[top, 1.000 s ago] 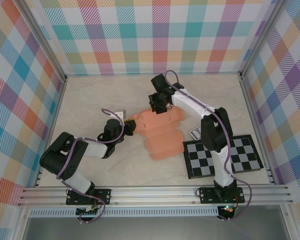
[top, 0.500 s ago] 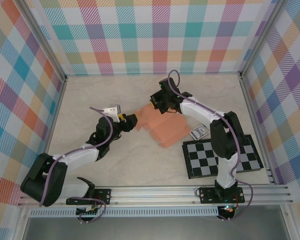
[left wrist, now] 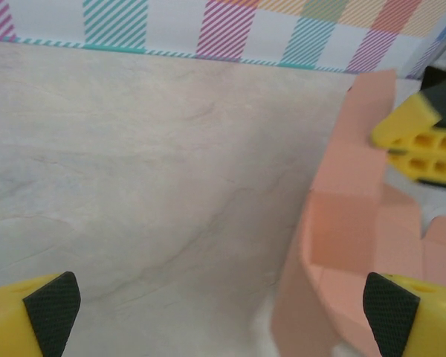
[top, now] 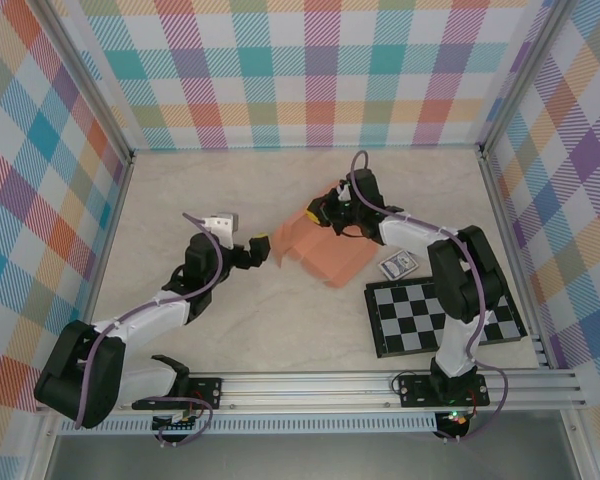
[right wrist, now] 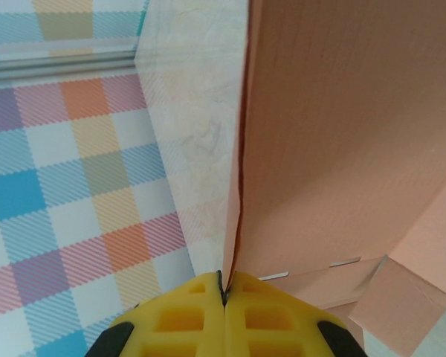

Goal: Fold the paper box

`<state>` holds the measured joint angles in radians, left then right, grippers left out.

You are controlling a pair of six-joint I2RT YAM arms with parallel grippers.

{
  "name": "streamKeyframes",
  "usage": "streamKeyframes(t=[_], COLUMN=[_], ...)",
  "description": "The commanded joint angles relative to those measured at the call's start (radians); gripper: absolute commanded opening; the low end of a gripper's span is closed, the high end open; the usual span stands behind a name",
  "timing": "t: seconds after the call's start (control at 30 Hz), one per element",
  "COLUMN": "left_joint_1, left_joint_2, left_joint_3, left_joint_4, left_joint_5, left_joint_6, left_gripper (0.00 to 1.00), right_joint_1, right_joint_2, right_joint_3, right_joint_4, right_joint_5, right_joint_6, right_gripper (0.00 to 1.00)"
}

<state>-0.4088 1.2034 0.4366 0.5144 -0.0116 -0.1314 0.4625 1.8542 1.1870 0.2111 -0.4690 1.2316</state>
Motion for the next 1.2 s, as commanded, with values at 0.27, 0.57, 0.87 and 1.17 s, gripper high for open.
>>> streamKeyframes(t=[0.27,0.57,0.87,1.17], left_joint_1=[0.009,-0.068,-0.119,-0.125], left_joint_2=[0.071,0.206,0.383,0.325], left_joint_3=[0.068,0.071,0.137,0.149], left_joint_4=[-0.042,0.108,0.251,0.224], left_joint_5=[0.301,0.328,0.337,0.469], left_joint_6=[0.456,0.609,0.602,0.556], left_gripper=[1.00,1.00,0.94,0.94], right_joint_1=[-0.100,-0.103,-0.104,-0.104], right_joint_2=[0.036,0.085,0.094,0.091], right_joint_3=[0.045,0.006,-0.016,0.008], right_joint_4=[0.061,0.084,0.085,0.017], right_joint_5=[-0.350,-0.417,-0.423,-0.436], right_joint_6=[-0.124,-0.190,-0.197,-0.231], right_gripper=[0.00,0.00,0.00,0.00])
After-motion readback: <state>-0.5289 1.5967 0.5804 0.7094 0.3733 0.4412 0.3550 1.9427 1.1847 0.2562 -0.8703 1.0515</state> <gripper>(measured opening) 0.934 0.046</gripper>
